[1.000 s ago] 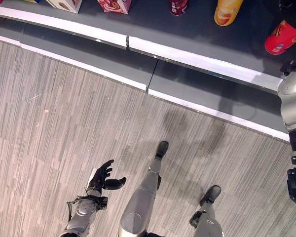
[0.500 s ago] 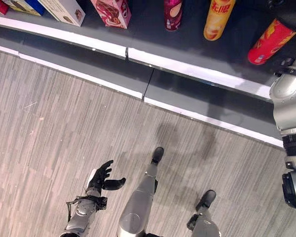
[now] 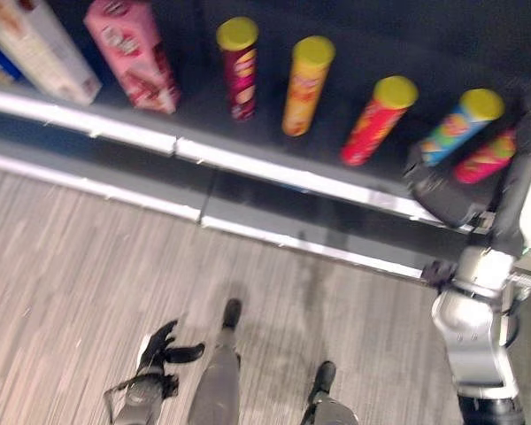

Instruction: Put the goods on the table back onto the shelves and tidy them up.

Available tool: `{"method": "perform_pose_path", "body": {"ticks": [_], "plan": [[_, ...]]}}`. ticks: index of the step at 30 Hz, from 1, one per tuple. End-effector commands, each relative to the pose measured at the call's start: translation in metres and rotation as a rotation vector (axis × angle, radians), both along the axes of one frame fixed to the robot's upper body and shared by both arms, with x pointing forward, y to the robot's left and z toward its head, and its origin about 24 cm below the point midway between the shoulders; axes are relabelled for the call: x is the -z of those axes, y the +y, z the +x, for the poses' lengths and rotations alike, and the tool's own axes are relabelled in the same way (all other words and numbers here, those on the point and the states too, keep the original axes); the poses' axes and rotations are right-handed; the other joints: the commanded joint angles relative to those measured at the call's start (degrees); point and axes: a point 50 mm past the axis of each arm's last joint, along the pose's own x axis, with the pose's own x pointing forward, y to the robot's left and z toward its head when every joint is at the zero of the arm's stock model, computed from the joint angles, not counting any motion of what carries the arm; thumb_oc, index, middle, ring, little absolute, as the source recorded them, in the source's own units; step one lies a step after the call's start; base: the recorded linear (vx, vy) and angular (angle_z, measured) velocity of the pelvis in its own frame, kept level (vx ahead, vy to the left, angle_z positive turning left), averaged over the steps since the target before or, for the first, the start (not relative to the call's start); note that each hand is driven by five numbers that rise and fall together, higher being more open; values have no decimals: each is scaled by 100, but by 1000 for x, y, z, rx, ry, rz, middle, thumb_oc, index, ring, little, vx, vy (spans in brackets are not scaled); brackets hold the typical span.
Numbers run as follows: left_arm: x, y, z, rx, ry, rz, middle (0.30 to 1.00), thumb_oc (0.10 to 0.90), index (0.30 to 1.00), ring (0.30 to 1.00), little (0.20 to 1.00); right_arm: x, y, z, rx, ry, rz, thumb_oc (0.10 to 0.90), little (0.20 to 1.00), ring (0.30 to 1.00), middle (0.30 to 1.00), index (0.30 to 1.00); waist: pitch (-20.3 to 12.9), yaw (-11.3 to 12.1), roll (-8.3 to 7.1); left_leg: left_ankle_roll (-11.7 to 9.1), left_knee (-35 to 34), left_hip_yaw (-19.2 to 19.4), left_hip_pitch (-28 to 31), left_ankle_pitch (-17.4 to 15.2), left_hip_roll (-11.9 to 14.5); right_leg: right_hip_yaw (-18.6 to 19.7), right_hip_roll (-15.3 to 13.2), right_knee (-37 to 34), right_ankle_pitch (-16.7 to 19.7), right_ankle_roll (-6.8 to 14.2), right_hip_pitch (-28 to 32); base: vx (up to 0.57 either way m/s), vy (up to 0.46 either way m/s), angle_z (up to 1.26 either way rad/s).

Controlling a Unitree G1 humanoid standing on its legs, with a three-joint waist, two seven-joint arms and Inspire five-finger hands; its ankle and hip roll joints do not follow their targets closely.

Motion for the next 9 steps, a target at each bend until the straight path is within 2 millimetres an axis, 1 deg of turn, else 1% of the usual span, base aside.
{"method": "perform_pose_path", "body": {"ticks": [1,2,3,4,6,9], "plan": [[7,11,-27,15,74,57,900,800,900,900,900,-24,-1,-2,-204,-84,14,800,900,900,900,900,-751,-73,319,-256,-693,55,835,-484,636,140,28,18,34,133,-137,48,28,-56],[7,13,-27,5,75,50,900,800,900,900,900,-15,-3,-4,-223,-38,45,800,900,900,900,900,-784,-151,312,-259,-693,115,901,-498,656,212,31,51,28,134,-150,58,24,-51],[7,17,-30,5,82,56,900,800,900,900,900,3,-6,-8,-261,64,88,800,900,900,900,900,-866,-266,305,-272,-711,238,1068,-521,699,318,27,86,14,124,-136,75,17,-46],[6,18,-28,15,76,55,900,800,900,900,900,13,-8,-10,-270,125,93,800,900,900,900,900,-899,-329,298,-283,-710,292,1130,-536,722,364,29,100,9,120,-125,81,7,-38],[5,17,-27,41,70,55,900,800,900,900,900,29,-14,-14,-269,223,95,800,900,900,900,900,-955,-397,296,-294,-727,400,1283,-569,763,452,32,119,-4,116,-92,55,-8,-45],[2,14,-20,71,44,47,900,800,900,900,900,58,-23,-19,-236,373,121,800,900,900,900,900,-1027,-514,303,-303,-716,511,1442,-626,800,567,50,142,-14,107,-65,50,-11,-32]]}}
